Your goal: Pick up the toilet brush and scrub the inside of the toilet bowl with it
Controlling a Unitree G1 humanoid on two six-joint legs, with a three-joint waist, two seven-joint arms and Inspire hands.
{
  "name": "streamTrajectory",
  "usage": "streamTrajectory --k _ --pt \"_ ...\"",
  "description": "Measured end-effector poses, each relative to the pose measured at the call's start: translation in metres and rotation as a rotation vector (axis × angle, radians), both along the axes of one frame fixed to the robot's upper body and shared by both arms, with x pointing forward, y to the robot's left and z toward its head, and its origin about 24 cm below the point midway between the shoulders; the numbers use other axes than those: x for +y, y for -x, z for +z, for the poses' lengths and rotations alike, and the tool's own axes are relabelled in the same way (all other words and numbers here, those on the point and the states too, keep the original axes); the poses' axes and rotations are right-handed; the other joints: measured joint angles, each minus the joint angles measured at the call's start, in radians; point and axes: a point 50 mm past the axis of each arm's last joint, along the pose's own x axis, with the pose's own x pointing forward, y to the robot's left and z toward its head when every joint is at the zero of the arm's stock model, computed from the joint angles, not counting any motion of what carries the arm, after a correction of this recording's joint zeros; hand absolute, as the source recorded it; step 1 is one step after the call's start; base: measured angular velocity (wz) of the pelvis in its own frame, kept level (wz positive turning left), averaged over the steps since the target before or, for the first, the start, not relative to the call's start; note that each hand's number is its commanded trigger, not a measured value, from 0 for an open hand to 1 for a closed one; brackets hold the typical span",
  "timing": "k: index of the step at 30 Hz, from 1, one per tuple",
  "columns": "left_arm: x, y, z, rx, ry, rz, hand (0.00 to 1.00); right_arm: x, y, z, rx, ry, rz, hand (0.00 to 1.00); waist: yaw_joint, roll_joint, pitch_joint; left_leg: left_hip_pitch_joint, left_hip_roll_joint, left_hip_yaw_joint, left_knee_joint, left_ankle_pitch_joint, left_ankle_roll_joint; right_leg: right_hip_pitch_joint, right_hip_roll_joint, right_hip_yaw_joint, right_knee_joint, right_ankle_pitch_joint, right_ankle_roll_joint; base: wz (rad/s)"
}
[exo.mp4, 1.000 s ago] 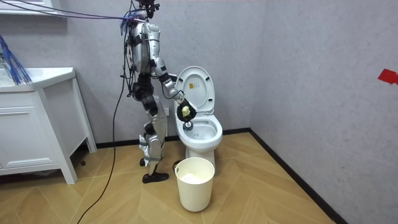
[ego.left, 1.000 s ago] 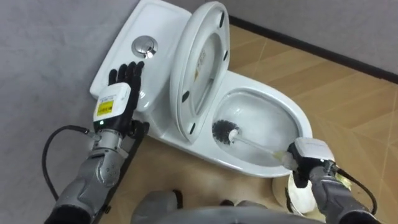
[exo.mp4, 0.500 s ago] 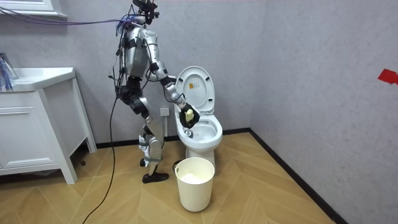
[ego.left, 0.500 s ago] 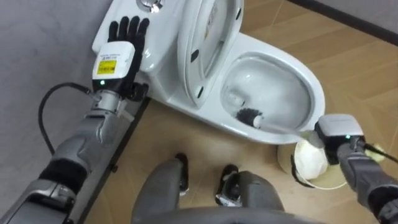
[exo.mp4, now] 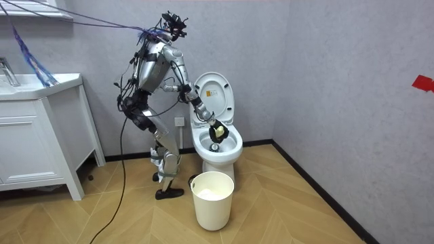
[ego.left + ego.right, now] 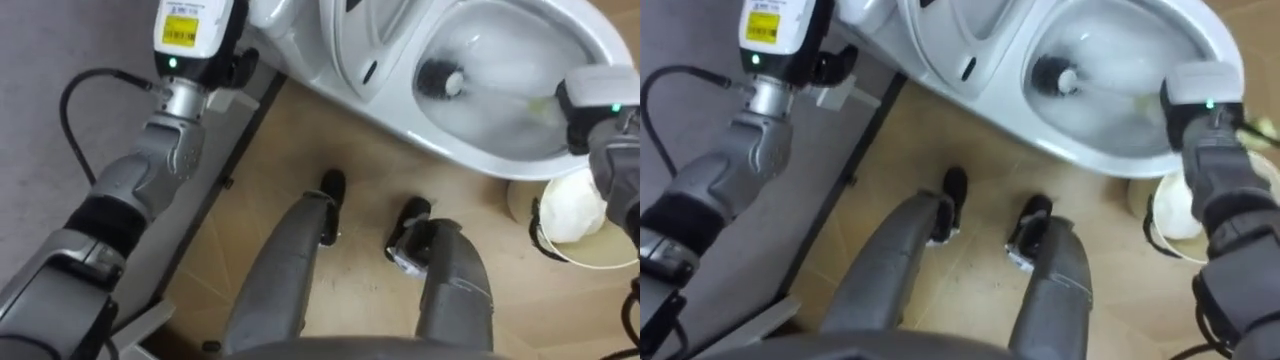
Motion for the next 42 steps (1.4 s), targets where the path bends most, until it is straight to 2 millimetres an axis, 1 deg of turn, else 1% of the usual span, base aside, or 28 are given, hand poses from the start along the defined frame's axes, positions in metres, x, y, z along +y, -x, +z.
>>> streamTrajectory --k 1,2,5,7,8,9,10,11,13,15,17,19,21,22,25,29,30,32,33,35,37,38,39,40,41,42 --pt "0.001 -0.001 0.002 -0.021 0.002 0.013 0.00 0.002 -0.004 0.004 -0.014 0.000 0.003 1.00 0.000 -0.005 0.0039 -0.012 0.003 0.001 0.003 0.002 -0.003 -0.013 0.002 0.002 0.004 0.000 -0.003 0.00" --pt "0.003 -0.003 0.006 -0.047 0.004 0.021 0.00 0.004 -0.007 0.006 -0.024 -0.004 0.007 1.00 -0.001 -0.015 0.0104 -0.023 0.004 0.003 0.010 0.002 -0.004 -0.028 0.001 0.005 0.017 -0.003 -0.008 -0.03" --pt "0.009 -0.007 0.017 -0.109 -0.003 0.036 0.00 0.007 -0.017 0.016 -0.060 -0.043 -0.003 1.00 -0.010 -0.032 0.0214 -0.051 0.004 0.002 0.014 0.009 -0.013 -0.061 0.003 0.007 0.030 0.001 -0.019 0.00" --pt "0.013 -0.009 0.020 -0.129 -0.012 0.047 0.00 0.010 -0.024 0.025 -0.090 -0.071 -0.009 1.00 -0.017 -0.035 0.0230 -0.062 0.005 0.002 0.012 0.017 -0.016 -0.074 0.005 0.007 0.031 0.005 -0.025 0.00" --pt "0.014 -0.011 0.022 -0.136 -0.016 0.053 0.00 0.011 -0.027 0.028 -0.106 -0.094 -0.018 1.00 -0.018 -0.038 0.0251 -0.065 0.007 0.002 0.012 0.021 -0.018 -0.078 0.008 0.007 0.031 0.009 -0.029 -0.04" --pt "0.014 -0.012 0.022 -0.140 -0.017 0.055 0.00 0.011 -0.027 0.029 -0.112 -0.108 -0.024 1.00 -0.018 -0.041 0.0267 -0.065 0.010 0.002 0.012 0.022 -0.020 -0.078 0.010 0.007 0.030 0.011 -0.031 -0.06" --pt "0.016 -0.014 0.023 -0.144 -0.019 0.065 0.00 0.012 -0.028 0.029 -0.123 -0.139 -0.036 1.00 -0.022 -0.047 0.0304 -0.064 0.012 0.002 0.011 0.025 -0.024 -0.078 0.013 0.007 0.030 0.013 -0.035 0.00" --pt "0.020 -0.014 0.024 -0.149 -0.011 0.078 0.00 0.014 -0.029 0.030 -0.139 -0.180 -0.045 1.00 -0.032 -0.051 0.0326 -0.064 0.012 0.000 0.007 0.029 -0.030 -0.081 0.018 0.010 0.029 0.014 -0.036 0.00" --pt "0.026 -0.015 0.024 -0.151 -0.016 0.098 0.00 0.016 -0.032 0.032 -0.171 -0.248 -0.067 1.00 -0.044 -0.053 0.0337 -0.064 0.019 0.002 0.007 0.033 -0.034 -0.083 0.025 0.014 0.028 0.018 -0.041 -0.05" --pt "0.033 -0.016 0.024 -0.154 -0.024 0.121 0.00 0.017 -0.033 0.034 -0.209 -0.324 -0.092 1.00 -0.062 -0.053 0.0339 -0.064 0.020 0.000 0.004 0.040 -0.039 -0.084 0.026 0.012 0.029 0.021 -0.046 -0.02" --pt "0.038 -0.016 0.025 -0.166 -0.037 0.163 0.00 0.013 -0.033 0.036 -0.272 -0.460 -0.166 1.00 -0.085 -0.055 0.0347 -0.072 0.022 0.000 0.005 0.045 -0.040 -0.093 0.026 0.013 0.034 0.021 -0.046 0.04" --pt "0.042 -0.016 0.027 -0.184 -0.048 0.192 0.00 0.013 -0.033 0.036 -0.300 -0.539 -0.194 1.00 -0.102 -0.055 0.0343 -0.081 0.026 0.004 0.004 0.047 -0.039 -0.104 0.026 0.012 0.035 0.024 -0.043 0.00" --pt "0.046 -0.017 0.029 -0.193 -0.059 0.207 0.00 0.013 -0.033 0.036 -0.319 -0.592 -0.212 1.00 -0.116 -0.055 0.0343 -0.088 0.023 0.005 0.005 0.056 -0.037 -0.113 0.024 0.013 0.040 0.031 -0.047 0.03" --pt "0.047 -0.018 0.029 -0.190 -0.066 0.215 0.00 0.013 -0.033 0.036 -0.324 -0.611 -0.220 1.00 -0.126 -0.055 0.0344 -0.088 0.017 0.006 0.007 0.061 -0.036 -0.116 0.016 0.014 0.051 0.032 -0.051 0.07" --pt "0.047 -0.021 0.030 -0.179 -0.079 0.231 0.00 0.012 -0.033 0.036 -0.331 -0.633 -0.234 1.00 -0.138 -0.056 0.0343 -0.089 0.016 0.007 0.010 0.063 -0.036 -0.116 0.013 0.015 0.054 0.035 -0.044 0.02" --pt "0.047 -0.024 0.032 -0.162 -0.091 0.239 0.00 0.015 -0.035 0.038 -0.320 -0.615 -0.217 1.00 -0.141 -0.056 0.0339 -0.086 0.020 0.018 0.011 0.071 -0.028 -0.115 0.013 0.017 0.052 0.045 -0.039 -0.04" --pt "0.046 -0.024 0.030 -0.150 -0.092 0.246 0.00 0.019 -0.036 0.036 -0.303 -0.597 -0.196 1.00 -0.142 -0.056 0.0335 -0.079 0.022 0.022 0.010 0.073 -0.027 -0.109 0.015 0.020 0.050 0.047 -0.037 -0.11" --pt "0.047 -0.024 0.027 -0.130 -0.093 0.262 0.00 0.031 -0.038 0.036 -0.276 -0.544 -0.120 1.00 -0.138 -0.057 0.0329 -0.068 0.022 0.024 0.011 0.075 -0.026 -0.099 0.017 0.024 0.047 0.049 -0.036 -0.13" --pt "0.047 -0.024 0.026 -0.115 -0.099 0.266 0.00 0.040 -0.040 0.036 -0.260 -0.511 -0.060 1.00 -0.136 -0.055 0.0321 -0.060 0.025 0.025 0.013 0.074 -0.026 -0.091 0.020 0.024 0.042 0.051 -0.035 -0.14" --pt "0.046 -0.024 0.023 -0.089 -0.110 0.268 0.00 0.058 -0.040 0.032 -0.217 -0.428 0.027 1.00 -0.131 -0.053 0.0306 -0.045 0.039 0.029 0.010 0.073 -0.026 -0.070 0.035 0.025 0.020 0.059 -0.033 -0.15" --pt "0.047 -0.024 0.021 -0.072 -0.122 0.267 0.00 0.065 -0.034 0.026 -0.172 -0.367 0.067 1.00 -0.122 -0.050 0.0292 -0.033 0.042 0.028 0.006 0.072 -0.026 -0.055 0.043 0.024 0.007 0.064 -0.031 -0.11" --pt "0.047 -0.023 0.018 -0.055 -0.122 0.268 0.00 0.068 -0.030 0.021 -0.137 -0.326 0.091 1.00 -0.115 -0.045 0.0260 -0.026 0.048 0.028 0.007 0.067 -0.027 -0.044 0.051 0.025 -0.004 0.068 -0.030 -0.17" --pt "0.047 -0.022 0.017 -0.048 -0.121 0.269 0.00 0.069 -0.029 0.019 -0.124 -0.313 0.098 1.00 -0.111 -0.044 0.0254 -0.021 0.050 0.029 0.008 0.065 -0.027 -0.039 0.054 0.025 -0.009 0.070 -0.031 -0.21" --pt "0.046 -0.021 0.015 -0.035 -0.120 0.267 0.00 0.071 -0.024 0.014 -0.099 -0.299 0.108 1.00 -0.103 -0.039 0.0226 -0.014 0.056 0.032 0.011 0.059 -0.026 -0.029 0.056 0.024 -0.014 0.071 -0.031 -0.14" --pt "0.046 -0.020 0.012 -0.023 -0.121 0.269 0.00 0.074 -0.019 0.010 -0.088 -0.281 0.119 1.00 -0.103 -0.028 0.0157 -0.010 0.058 0.031 0.011 0.056 -0.025 -0.022 0.058 0.021 -0.020 0.072 -0.030 -0.09" --pt "0.046 -0.019 0.011 -0.017 -0.122 0.270 0.00 0.074 -0.017 0.009 -0.082 -0.268 0.123 1.00 -0.104 -0.025 0.0144 -0.005 0.058 0.032 0.008 0.056 -0.025 -0.017 0.058 0.021 -0.024 0.072 -0.029 -0.04"
